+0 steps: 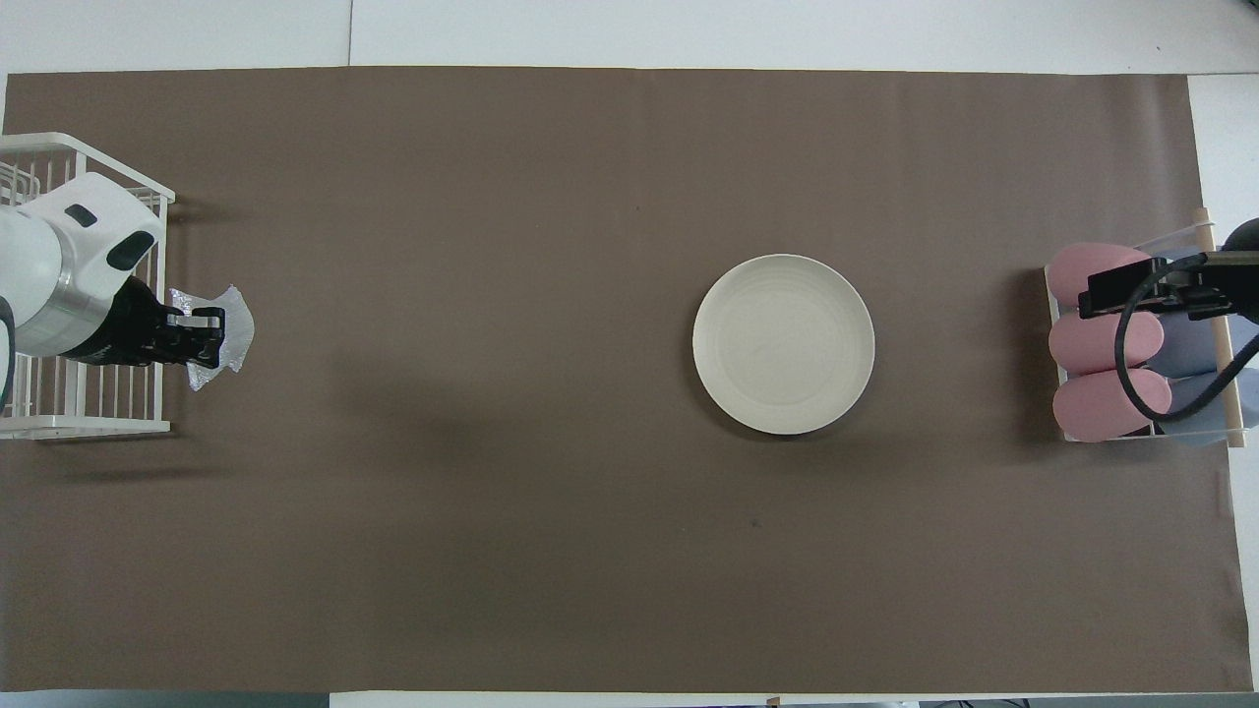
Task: Wipe plate with sponge
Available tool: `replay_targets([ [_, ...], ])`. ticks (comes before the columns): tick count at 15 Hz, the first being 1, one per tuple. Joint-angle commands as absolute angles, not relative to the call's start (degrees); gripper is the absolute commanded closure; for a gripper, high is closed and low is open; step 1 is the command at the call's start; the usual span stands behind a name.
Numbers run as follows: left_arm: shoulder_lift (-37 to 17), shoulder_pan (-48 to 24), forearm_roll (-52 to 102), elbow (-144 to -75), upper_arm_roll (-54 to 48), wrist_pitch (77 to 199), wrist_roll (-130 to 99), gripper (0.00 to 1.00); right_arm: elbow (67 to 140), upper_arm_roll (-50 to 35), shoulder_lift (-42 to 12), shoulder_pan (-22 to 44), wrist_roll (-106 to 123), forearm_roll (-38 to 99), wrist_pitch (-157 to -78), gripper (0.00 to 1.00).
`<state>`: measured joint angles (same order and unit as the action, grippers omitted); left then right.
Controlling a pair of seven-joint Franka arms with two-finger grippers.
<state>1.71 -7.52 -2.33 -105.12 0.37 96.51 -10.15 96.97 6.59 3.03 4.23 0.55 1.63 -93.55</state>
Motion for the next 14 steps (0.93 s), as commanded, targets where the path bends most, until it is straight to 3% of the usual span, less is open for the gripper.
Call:
replay_targets([
  [1,-3.42,-9.31,-11.48,-93.89,0.7,87.65,-11.51,1.0,95.19,6.24,2.81,3.52,1.41,1.05,-91.67,0.0],
  [8,-4.13,-10.9,-34.6,-92.29,0.62,86.66,-10.81,1.0,94.31,5.89,2.46,4.04,1.41,1.67,-91.58,0.0],
  [14,-9.31,-7.75,-47.09,-92.37,1.41,93.85,-6.43,1.0,94.22,5.71,2.46,4.22,1.06,1.67,-91.67,0.0],
])
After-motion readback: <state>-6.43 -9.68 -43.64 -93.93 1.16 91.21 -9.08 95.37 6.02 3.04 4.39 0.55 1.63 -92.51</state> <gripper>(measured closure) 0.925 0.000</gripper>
